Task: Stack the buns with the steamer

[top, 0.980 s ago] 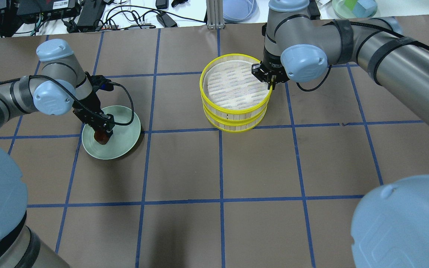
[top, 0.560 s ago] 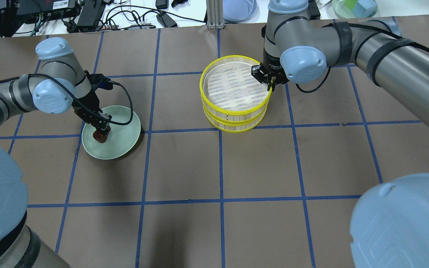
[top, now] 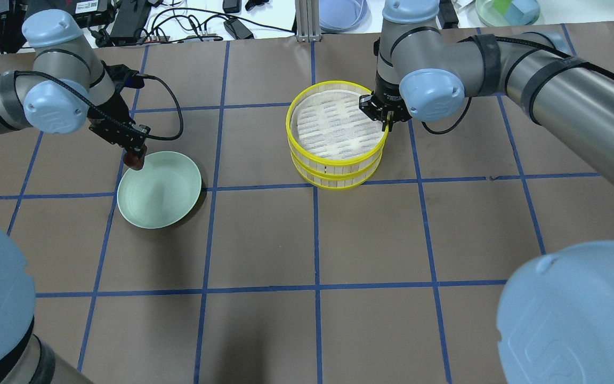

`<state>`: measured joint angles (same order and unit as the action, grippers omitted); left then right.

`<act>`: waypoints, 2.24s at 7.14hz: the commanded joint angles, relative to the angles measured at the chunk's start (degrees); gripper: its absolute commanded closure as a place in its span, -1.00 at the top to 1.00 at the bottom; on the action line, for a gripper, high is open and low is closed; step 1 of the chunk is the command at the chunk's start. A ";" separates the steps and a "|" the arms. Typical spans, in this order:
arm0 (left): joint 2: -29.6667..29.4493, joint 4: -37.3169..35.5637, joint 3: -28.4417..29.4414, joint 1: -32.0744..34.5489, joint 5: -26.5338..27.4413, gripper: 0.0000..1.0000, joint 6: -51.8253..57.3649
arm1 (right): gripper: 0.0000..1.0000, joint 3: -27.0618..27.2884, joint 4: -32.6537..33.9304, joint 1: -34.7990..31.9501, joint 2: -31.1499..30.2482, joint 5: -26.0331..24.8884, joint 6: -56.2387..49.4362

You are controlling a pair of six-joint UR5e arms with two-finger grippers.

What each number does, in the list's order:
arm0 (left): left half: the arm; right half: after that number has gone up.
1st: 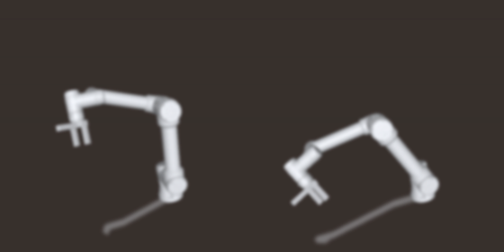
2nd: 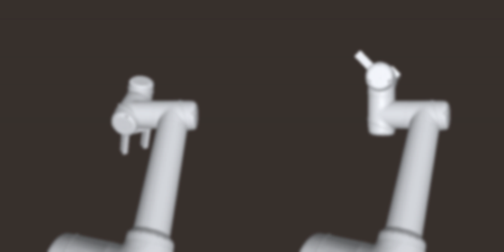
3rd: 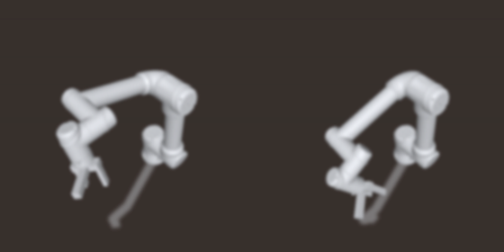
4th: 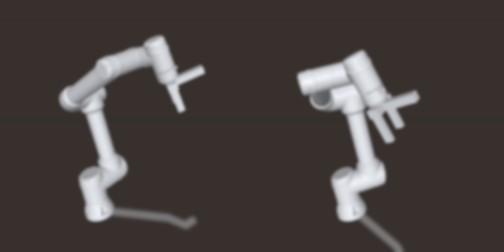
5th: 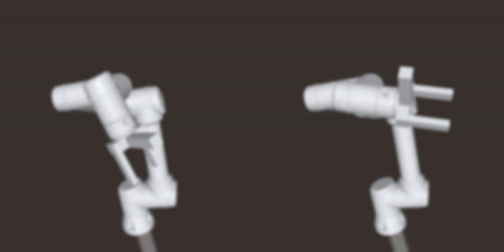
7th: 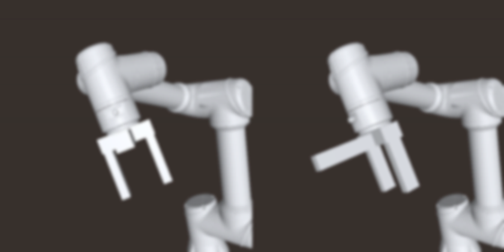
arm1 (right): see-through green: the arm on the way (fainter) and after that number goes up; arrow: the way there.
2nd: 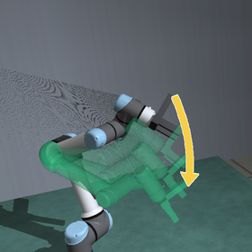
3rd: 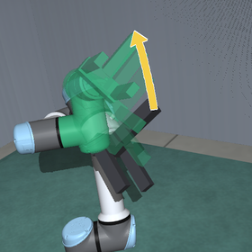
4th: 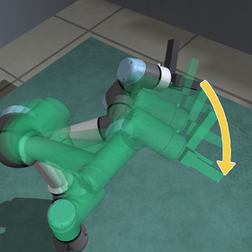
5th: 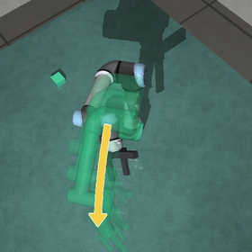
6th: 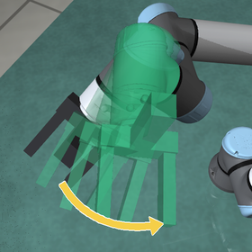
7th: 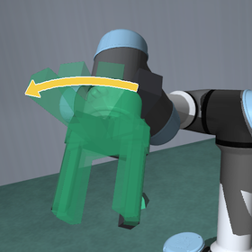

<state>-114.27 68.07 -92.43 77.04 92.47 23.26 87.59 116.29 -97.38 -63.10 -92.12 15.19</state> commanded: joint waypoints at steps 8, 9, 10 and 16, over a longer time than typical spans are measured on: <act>6.09 -10.48 2.60 15.85 -21.60 -1.00 -54.76 | 0.95 -0.40 -8.74 1.13 -12.88 -0.08 -3.23; 5.12 -12.94 1.91 16.47 -24.59 -1.00 -57.08 | 0.98 -0.14 -19.24 0.87 -19.11 0.18 -3.15; 3.90 -13.23 1.81 16.74 -31.41 -1.00 -63.54 | 0.98 -0.22 -24.48 1.05 -23.87 -0.07 -3.41; -2.44 -21.57 1.81 24.21 -27.96 0.98 -65.80 | 0.99 -0.49 -27.80 1.48 -26.91 0.89 -10.66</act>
<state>-116.15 47.66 -90.64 100.78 63.72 -42.48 87.09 87.24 -96.11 -90.86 -91.35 8.70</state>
